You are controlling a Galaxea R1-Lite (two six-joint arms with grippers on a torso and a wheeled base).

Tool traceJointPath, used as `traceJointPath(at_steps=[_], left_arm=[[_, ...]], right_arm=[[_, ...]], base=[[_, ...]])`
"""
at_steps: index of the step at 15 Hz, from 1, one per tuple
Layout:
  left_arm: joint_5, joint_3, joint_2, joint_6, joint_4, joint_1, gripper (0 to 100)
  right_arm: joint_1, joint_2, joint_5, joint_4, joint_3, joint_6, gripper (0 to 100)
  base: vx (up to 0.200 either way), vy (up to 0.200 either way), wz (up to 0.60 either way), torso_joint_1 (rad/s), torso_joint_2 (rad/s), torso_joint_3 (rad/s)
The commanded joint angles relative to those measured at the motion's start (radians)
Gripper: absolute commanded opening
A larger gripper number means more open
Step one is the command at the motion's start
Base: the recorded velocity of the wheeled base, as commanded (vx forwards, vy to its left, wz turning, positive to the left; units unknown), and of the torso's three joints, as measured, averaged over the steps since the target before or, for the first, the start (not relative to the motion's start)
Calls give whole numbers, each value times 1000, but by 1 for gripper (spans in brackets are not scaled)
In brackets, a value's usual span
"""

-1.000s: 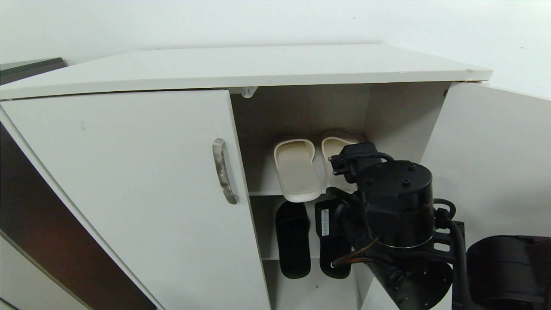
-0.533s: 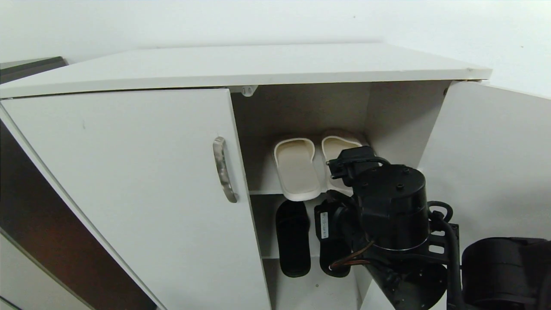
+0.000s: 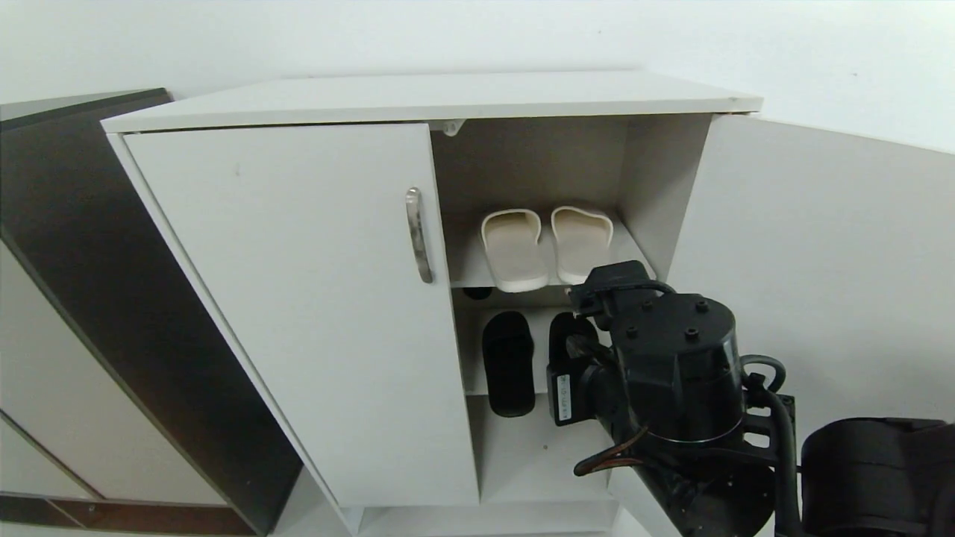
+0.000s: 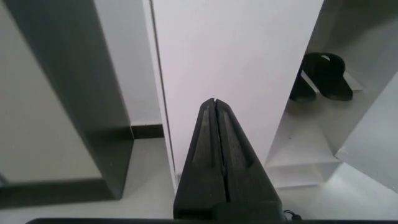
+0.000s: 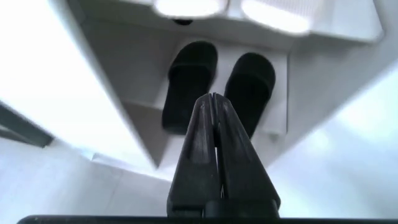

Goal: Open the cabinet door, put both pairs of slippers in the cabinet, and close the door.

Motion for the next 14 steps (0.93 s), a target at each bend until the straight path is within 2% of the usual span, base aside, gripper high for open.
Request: traceJointPath(at_steps=[1, 11, 14], left_arm=[[0, 0, 0, 0, -1, 1, 0], [0, 0, 0, -2, -1, 1, 0], [0, 0, 0, -2, 1, 1, 0]], right_arm=[[0, 3, 1, -5, 3, -2, 0], [-14, 4, 2, -40, 44, -25, 0], [-14, 6, 2, -39, 45, -30, 0]], base=[[-200, 0, 0, 2, 2, -2], [-200, 0, 0, 2, 2, 3], [0, 0, 0, 0, 0, 0]])
